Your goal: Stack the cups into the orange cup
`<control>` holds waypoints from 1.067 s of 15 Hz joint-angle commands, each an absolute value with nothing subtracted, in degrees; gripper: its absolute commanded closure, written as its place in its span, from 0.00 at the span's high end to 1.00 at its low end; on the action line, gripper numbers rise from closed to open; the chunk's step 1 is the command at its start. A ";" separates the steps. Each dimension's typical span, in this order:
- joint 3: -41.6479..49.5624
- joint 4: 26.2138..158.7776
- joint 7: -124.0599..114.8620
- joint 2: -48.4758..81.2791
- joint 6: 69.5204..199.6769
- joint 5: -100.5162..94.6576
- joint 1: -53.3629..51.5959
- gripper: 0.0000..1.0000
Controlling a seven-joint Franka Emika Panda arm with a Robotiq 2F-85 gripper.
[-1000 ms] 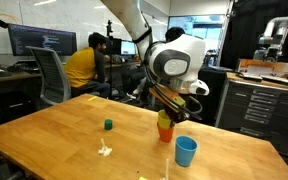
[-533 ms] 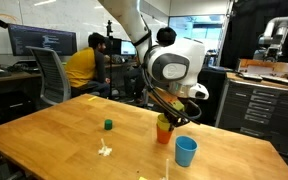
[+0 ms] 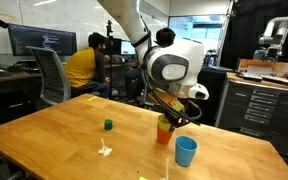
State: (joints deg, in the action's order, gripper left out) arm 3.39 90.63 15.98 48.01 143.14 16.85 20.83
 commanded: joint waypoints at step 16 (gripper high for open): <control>1.01 99.15 17.99 38.94 145.07 15.80 21.52 0.90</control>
State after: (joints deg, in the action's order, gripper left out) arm 2.25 94.82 16.94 42.83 143.52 16.55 20.81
